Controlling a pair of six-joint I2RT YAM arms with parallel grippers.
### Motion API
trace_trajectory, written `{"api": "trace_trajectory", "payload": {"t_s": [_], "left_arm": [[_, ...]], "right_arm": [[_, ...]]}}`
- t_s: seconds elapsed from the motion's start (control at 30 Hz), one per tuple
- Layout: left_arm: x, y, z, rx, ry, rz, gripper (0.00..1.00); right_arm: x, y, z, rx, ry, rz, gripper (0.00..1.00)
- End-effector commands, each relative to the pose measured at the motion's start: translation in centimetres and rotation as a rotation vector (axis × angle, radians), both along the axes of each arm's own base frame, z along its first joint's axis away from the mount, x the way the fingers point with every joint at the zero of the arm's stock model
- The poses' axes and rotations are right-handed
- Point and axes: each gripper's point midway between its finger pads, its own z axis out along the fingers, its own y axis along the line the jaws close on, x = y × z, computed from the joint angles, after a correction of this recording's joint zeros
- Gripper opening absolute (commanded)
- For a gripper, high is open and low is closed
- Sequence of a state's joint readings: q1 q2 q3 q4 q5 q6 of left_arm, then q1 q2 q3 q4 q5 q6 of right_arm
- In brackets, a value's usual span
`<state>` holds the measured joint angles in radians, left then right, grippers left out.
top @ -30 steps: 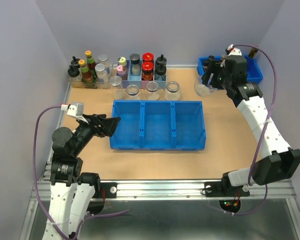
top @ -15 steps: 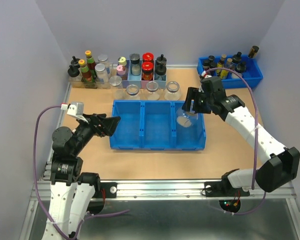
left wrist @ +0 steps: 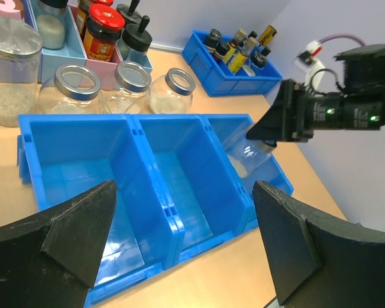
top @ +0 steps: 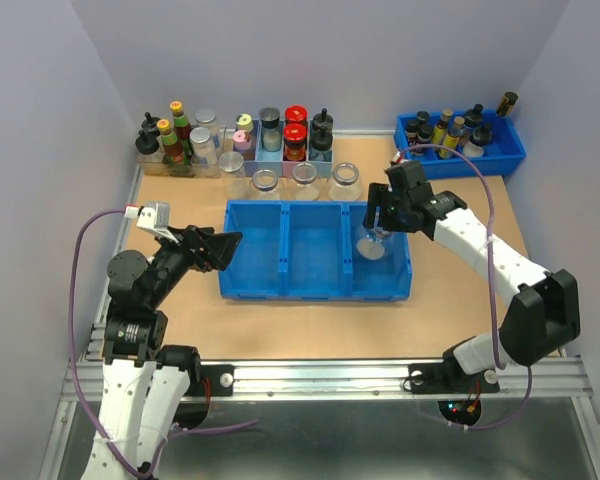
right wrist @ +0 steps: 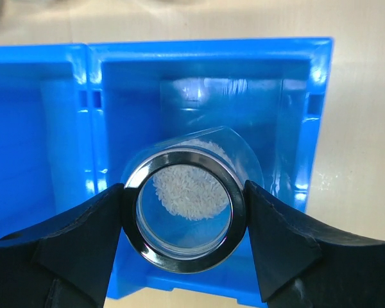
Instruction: Organize the condiment bottles
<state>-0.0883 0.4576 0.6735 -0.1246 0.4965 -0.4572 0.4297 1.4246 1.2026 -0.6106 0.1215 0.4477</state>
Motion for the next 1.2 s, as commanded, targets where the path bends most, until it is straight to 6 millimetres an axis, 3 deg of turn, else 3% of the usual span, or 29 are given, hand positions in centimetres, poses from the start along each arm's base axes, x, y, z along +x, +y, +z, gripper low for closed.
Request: {"api": "trace_trajectory", "payload": {"t_s": [0.0,0.17,0.37,0.7,0.8,0.83,0.87,0.93,1.17], "left_arm": [[0.3,-0.3,1.3,-0.010,-0.054,-0.013,0.99],[0.2,-0.3,1.4,-0.012,-0.055,-0.016,0.99],[0.3,-0.3,1.5,-0.008,-0.053,-0.017,0.99],[0.3,-0.3,1.4,-0.010,-0.049,-0.013,0.99],[0.3,-0.2,1.2,-0.012,-0.045,-0.010,0.99],[0.3,-0.2,1.1,-0.012,-0.043,-0.012,0.99],[0.3,-0.3,1.1,-0.014,-0.044,-0.012,0.99],[0.3,-0.2,1.2,-0.011,-0.043,-0.012,0.99],[0.2,-0.1,1.3,-0.004,-0.047,-0.007,0.99]], "right_arm": [[2.0,1.6,0.9,0.001,-0.108,-0.039,0.01],[2.7,1.1,-0.9,-0.064,-0.126,-0.146,0.00],[4.2,0.1,-1.6,-0.099,-0.149,-0.262,0.00],[5.6,0.7,-3.6,-0.102,-0.136,-0.354,0.03],[5.5,1.4,-3.5,-0.097,-0.135,-0.335,0.45],[5.4,1.6,-3.4,-0.097,-0.135,-0.323,0.64],[5.2,1.8,-3.2,-0.091,-0.136,-0.316,0.71],[4.9,2.1,-2.9,-0.075,-0.142,-0.309,0.82],[4.0,3.3,0.2,-0.027,-0.179,-0.228,1.00]]}}
